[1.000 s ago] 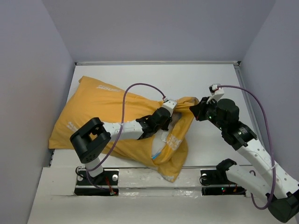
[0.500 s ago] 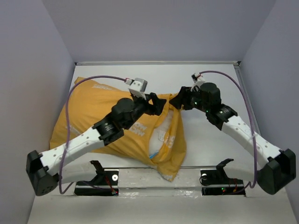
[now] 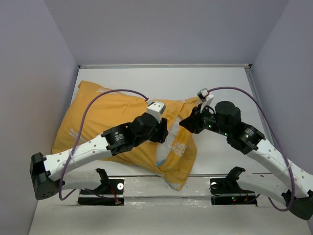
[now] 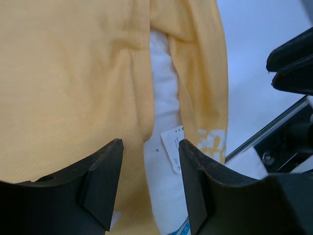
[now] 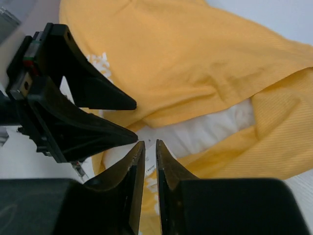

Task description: Put the pillow into the pillowcase

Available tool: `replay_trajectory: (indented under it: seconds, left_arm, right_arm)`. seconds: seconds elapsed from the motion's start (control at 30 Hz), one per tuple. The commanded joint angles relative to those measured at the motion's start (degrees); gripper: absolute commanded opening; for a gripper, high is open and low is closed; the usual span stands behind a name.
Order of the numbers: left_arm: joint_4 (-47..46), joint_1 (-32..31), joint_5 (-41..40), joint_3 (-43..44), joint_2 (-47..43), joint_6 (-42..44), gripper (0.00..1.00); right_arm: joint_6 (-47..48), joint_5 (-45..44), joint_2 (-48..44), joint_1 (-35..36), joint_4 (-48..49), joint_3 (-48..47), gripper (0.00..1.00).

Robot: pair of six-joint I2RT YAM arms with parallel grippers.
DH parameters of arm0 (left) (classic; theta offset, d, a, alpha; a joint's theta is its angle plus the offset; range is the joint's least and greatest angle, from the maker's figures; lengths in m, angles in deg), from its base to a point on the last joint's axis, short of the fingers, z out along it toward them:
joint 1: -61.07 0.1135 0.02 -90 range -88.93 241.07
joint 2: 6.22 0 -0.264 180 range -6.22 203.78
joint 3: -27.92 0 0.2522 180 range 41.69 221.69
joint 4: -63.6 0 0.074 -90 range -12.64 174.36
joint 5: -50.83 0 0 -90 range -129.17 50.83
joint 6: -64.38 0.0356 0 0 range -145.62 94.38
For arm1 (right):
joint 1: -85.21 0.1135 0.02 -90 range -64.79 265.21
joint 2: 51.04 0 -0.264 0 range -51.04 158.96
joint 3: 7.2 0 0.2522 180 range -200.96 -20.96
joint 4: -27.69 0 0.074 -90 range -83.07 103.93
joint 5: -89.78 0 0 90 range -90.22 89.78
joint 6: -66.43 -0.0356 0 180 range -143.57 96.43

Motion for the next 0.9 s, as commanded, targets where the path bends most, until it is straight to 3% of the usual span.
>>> replay_trajectory:
  seconds: [0.0,0.1,0.17,0.23,0.27,0.33,0.4,0.43,0.6,0.7,0.8,0.83,0.87]
  left_arm:
    - [3.21,-1.87,-0.28,1.70,4.04,2.13,0.63]
    - [1.63,-1.87,-1.24,1.52,7.99,4.24,0.66]
    - [2.59,-1.96,-3.61,2.57,11.32,5.38,0.66]
    - [2.68,-1.96,-6.69,2.49,12.74,5.83,0.49]
    - [3.03,-1.96,-7.75,2.58,13.97,6.09,0.45]
    - [2.34,-2.40,-10.90,3.19,14.76,6.62,0.26]
    - [1.81,-2.75,-11.01,4.15,14.94,6.79,0.04]
    - [0.59,-3.19,-10.92,4.68,14.25,6.79,0.00]
    - [-5.05,-3.28,-2.49,7.93,9.33,6.53,0.00]
    - [-5.31,-3.19,1.63,10.39,7.74,5.31,0.00]
    - [-6.72,-3.19,5.33,10.49,6.25,4.25,0.00]
    - [-7.24,-3.19,5.95,10.14,5.63,3.81,0.00]
    - [-8.81,-3.19,7.43,9.09,4.41,3.02,0.00]
  right_arm:
    - [0.80,-4.27,1.78,2.51,-4.76,1.49,0.14]
    - [0.54,-1.55,1.08,2.51,-3.18,2.37,0.09]
    - [0.01,0.73,0.47,2.51,-2.39,3.77,0.16]
    - [-0.08,3.45,0.37,3.03,-1.86,5.18,0.27]
    - [-0.08,4.34,0.55,3.04,-1.43,6.75,0.37]
    - [-0.60,6.27,0.46,3.56,1.12,9.83,0.48]
    - [-0.87,6.81,1.07,3.56,2.27,11.15,0.49]
    - [-1.13,7.07,1.43,4.09,3.58,11.77,0.50]
    - [-1.40,4.97,5.03,5.15,5.26,12.57,0.64]
    - [-2.62,1.98,7.05,5.15,6.22,11.95,0.64]
    - [-3.59,1.54,8.19,5.15,7.28,12.13,0.58]
    - [-4.03,1.27,8.63,5.15,8.15,12.65,0.50]
    - [-4.73,0.66,8.29,5.15,8.86,13.09,0.31]
